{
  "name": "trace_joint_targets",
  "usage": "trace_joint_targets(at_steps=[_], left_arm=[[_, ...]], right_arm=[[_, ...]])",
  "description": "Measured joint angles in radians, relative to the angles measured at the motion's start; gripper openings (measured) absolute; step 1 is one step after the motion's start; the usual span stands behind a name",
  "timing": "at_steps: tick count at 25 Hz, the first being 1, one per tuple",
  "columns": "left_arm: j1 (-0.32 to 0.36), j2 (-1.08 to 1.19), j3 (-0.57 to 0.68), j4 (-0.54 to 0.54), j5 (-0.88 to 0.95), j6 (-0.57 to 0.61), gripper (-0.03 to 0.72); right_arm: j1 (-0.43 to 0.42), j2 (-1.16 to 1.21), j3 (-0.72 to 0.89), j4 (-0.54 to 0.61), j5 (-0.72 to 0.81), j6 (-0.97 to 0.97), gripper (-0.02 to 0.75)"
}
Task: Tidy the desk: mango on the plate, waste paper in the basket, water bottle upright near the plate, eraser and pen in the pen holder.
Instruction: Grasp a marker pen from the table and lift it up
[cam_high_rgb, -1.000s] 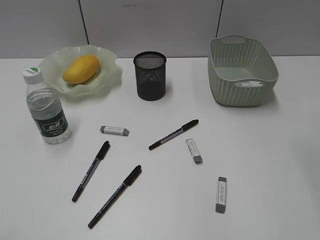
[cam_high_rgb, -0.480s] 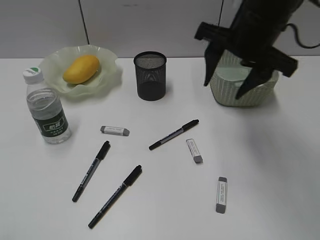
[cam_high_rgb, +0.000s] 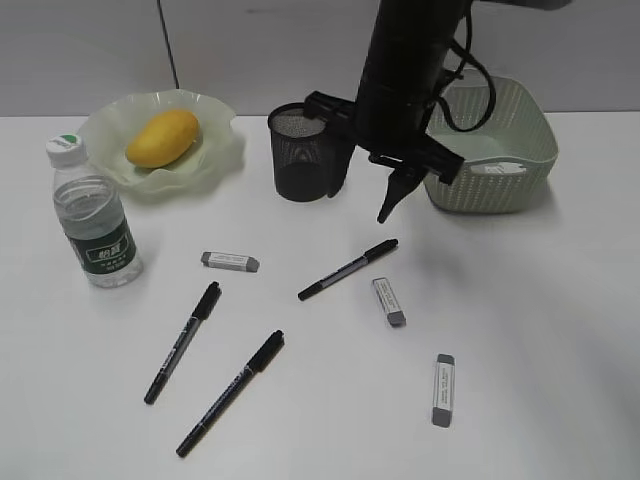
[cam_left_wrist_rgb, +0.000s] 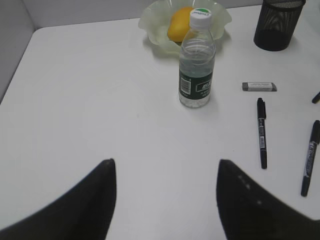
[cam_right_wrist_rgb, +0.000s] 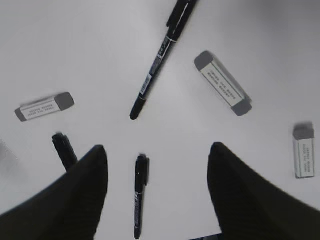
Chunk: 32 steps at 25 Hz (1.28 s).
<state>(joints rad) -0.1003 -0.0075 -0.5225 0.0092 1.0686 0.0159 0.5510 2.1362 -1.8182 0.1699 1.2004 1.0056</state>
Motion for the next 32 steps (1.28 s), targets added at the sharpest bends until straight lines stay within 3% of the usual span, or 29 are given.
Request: trace_joint_targets(at_steps=[12,32], left_arm=[[0.000,0.000,0.000,0.000,-0.001,0.000,0.477],[0.000,0.000,0.000,0.000,-0.001,0.000,0.470]], right_arm=[[0.001,0.131,-0.054,-0.033,-0.045,0.190,0.454],[0.001,0.272,-0.055,-0.026,-0.155,0.205,0.447]])
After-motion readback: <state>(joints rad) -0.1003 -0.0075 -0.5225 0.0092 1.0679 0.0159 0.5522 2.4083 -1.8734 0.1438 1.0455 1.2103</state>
